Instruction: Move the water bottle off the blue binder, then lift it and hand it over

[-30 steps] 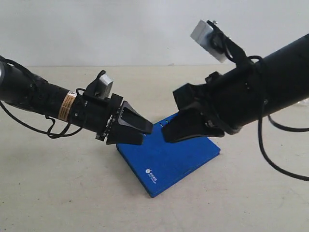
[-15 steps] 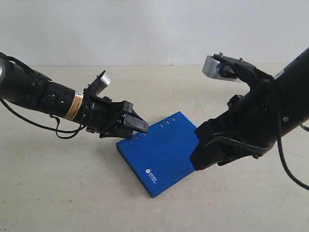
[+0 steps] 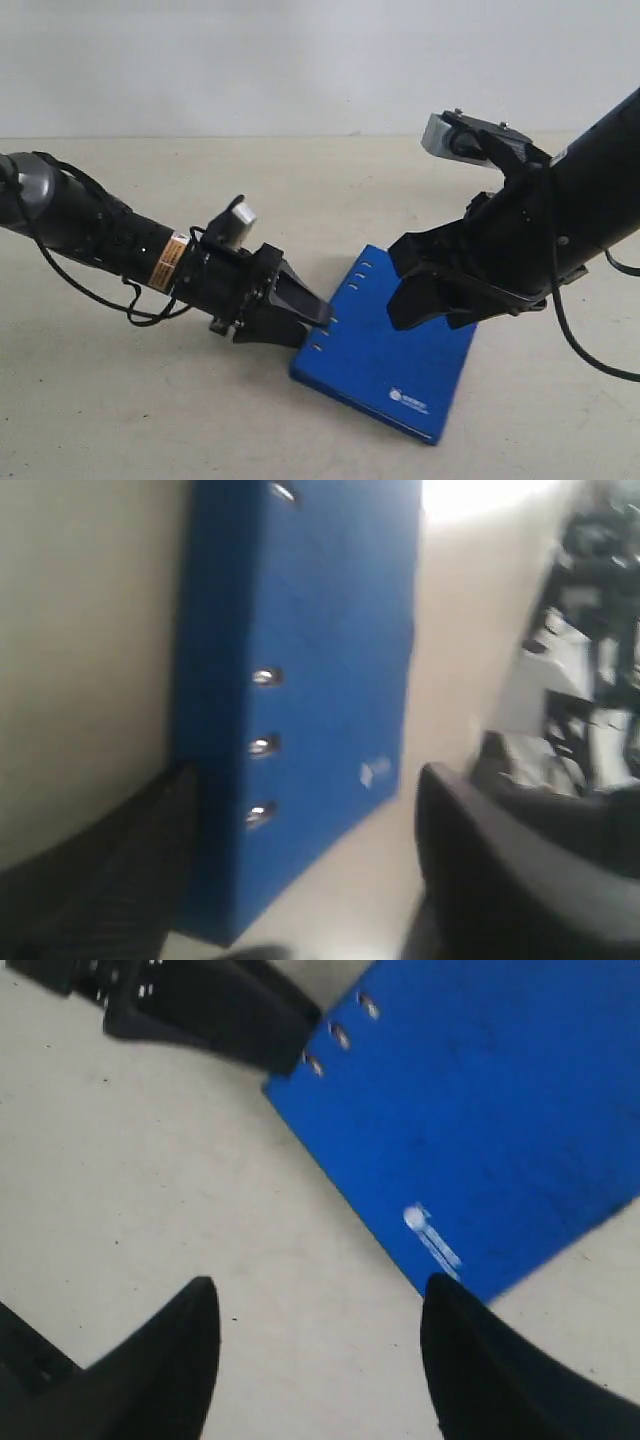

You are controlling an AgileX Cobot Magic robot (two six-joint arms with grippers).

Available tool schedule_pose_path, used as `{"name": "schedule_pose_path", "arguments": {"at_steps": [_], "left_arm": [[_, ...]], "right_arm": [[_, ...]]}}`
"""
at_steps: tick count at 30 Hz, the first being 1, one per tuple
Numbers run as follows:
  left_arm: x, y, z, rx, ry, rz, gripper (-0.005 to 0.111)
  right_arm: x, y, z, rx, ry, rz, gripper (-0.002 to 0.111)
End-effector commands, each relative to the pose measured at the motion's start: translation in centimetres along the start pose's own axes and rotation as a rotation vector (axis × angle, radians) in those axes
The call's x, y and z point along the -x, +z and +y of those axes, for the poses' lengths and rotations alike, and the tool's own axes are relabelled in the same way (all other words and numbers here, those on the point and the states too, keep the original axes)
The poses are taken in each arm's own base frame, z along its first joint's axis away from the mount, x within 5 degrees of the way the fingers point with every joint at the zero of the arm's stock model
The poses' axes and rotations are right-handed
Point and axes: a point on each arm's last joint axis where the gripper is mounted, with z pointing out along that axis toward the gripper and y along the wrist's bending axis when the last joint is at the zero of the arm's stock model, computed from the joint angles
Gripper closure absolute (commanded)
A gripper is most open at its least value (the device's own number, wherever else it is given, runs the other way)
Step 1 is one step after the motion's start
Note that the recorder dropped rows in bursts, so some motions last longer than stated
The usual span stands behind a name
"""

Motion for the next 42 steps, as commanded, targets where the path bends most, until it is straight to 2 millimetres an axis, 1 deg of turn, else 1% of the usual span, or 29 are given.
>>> {"name": "schedule_pose_path", "arguments": {"at_steps": [1, 3, 5, 7, 10, 13, 15, 18, 20, 23, 24, 25, 27, 29, 33, 36, 38, 42], "left_arm": [[-2.1, 3.2, -1.0, -0.092, -0.028, 0.153, 0.052], [-2.6, 4.3, -1.5, -0.099, 0.028, 0.182, 0.053], [-2.8, 4.7, -1.8, -0.101, 0.037, 0.196, 0.053], [-2.8, 4.7, -1.8, -0.101, 0.035, 0.196, 0.053], [-2.7, 4.5, -2.1, -0.101, 0.031, 0.19, 0.053], [-2.4, 4.0, -3.1, -0.103, 0.058, 0.177, 0.053], [-2.1, 3.6, -3.8, -0.098, 0.082, 0.162, 0.053], [-1.1, 3.0, -4.6, 0.012, 0.129, 0.074, 0.053], [-0.5, 2.4, -5.2, 0.062, 0.159, 0.025, 0.053], [0.0, 1.6, -6.3, 0.105, 0.197, -0.028, 0.053], [0.1, 1.4, -6.6, 0.112, 0.209, -0.041, 0.053], [0.2, 1.2, -6.9, 0.119, 0.218, -0.052, 0.053], [0.3, 1.0, -7.3, 0.121, 0.227, -0.06, 0.053], [0.3, 1.0, -7.4, 0.115, 0.226, -0.058, 0.053], [-0.1, 1.0, -7.1, 0.121, 0.205, -0.052, 0.053], [-0.5, 1.1, -6.7, 0.133, 0.189, -0.048, 0.053], [-0.6, 1.1, -6.5, 0.141, 0.186, -0.05, 0.053], [-0.6, 1.1, -6.4, 0.147, 0.184, -0.053, 0.053]], "right_arm": [[0.1, 0.0, -0.4, -0.04, -0.02, -0.007, 0.056], [0.2, -0.1, -0.6, -0.062, -0.012, -0.016, 0.056], [0.2, -0.1, -0.7, -0.081, -0.023, -0.018, 0.056], [0.2, -0.1, -1.2, -0.133, -0.023, -0.013, 0.056], [0.1, -0.4, -2.6, -0.287, 0.019, -0.011, 0.056], [0.0, -1.1, -5.1, -0.454, 0.138, -0.039, 0.056], [-0.3, -1.7, -7.2, -0.485, 0.222, -0.053, 0.056], [-0.8, -2.0, -9.8, -0.423, 0.344, -0.046, 0.056], [-1.1, -1.8, -10.6, -0.286, 0.384, 0.002, 0.056], [-1.5, -1.4, -11.0, 0.076, 0.309, 0.089, 0.056], [-1.5, -1.4, -10.8, 0.216, 0.251, 0.102, 0.056], [-1.2, -1.3, -10.6, 0.323, 0.211, 0.079, 0.056], [-0.6, -1.0, -11.0, 0.385, 0.203, 0.01, 0.056], [-0.5, -0.5, -11.6, 0.35, 0.147, -0.008, 0.056], [-0.7, 0.5, -13.8, 0.15, 0.14, 0.003, 0.056], [-0.7, 1.4, -15.5, 0.021, 0.235, 0.006, 0.056], [-0.7, 2.1, -16.2, -0.004, 0.269, 0.012, 0.056], [-0.9, 3.6, -16.9, 0.036, 0.3, 0.032, 0.056]]}}
